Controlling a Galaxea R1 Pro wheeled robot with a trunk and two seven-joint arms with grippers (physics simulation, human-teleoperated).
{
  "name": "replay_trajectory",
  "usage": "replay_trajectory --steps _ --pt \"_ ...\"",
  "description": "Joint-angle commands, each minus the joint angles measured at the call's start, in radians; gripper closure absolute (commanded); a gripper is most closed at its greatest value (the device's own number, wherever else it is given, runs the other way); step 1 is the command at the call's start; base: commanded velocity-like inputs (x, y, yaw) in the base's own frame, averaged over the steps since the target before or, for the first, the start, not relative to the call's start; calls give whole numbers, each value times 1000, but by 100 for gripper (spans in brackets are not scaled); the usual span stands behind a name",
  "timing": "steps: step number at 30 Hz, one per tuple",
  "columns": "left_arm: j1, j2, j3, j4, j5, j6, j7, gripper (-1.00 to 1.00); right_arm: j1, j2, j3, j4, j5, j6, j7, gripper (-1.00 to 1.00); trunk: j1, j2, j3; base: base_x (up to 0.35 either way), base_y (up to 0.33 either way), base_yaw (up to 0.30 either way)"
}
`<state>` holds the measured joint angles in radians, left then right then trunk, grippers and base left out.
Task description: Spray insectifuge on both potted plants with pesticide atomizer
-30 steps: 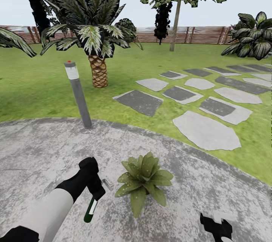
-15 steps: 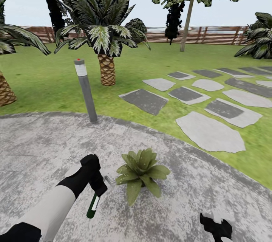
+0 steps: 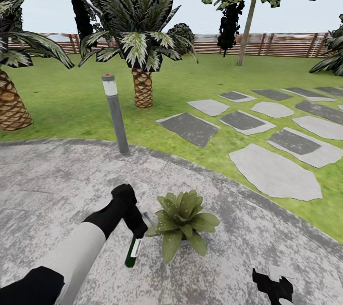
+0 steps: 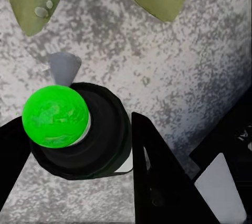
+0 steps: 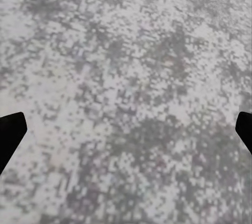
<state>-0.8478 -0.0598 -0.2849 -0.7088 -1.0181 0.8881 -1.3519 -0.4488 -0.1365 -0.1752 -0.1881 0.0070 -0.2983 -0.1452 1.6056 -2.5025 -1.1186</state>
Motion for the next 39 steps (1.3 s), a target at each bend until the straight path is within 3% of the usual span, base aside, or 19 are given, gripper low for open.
replay_trajectory --steps 1,4,10,26,27,29,39 --pt "-1 -1 0 -1 -49 9 -20 100 -1 0 -3 1 1 -4 -1 -100 0 0 -1 0 0 0" --pt "4 -1 1 0 -102 9 -27 100 -1 0 -3 1 1 -4 -1 -100 0 0 -1 0 0 0" --pt "6 12 1 2 -112 9 -28 100 -1 2 -3 -1 -1 -4 0 -100 0 0 -1 0 -1 0" --pt "6 15 1 2 -114 6 -22 100 -1 3 -3 -2 -1 -4 -2 -100 0 0 -8 -137 -235 229" --pt "2 14 3 2 -138 7 -22 100 -1 3 -3 -3 -2 -4 -2 -100 0 0 -10 -228 -205 6" --pt "1 15 4 2 -149 8 -22 100 -1 3 -3 -4 -2 -4 -2 -100 0 0 -11 -186 -217 2" --pt "1 15 4 5 -151 8 -23 100 -1 3 -3 -4 -2 -4 -2 -100 0 0 -11 41 -260 189"
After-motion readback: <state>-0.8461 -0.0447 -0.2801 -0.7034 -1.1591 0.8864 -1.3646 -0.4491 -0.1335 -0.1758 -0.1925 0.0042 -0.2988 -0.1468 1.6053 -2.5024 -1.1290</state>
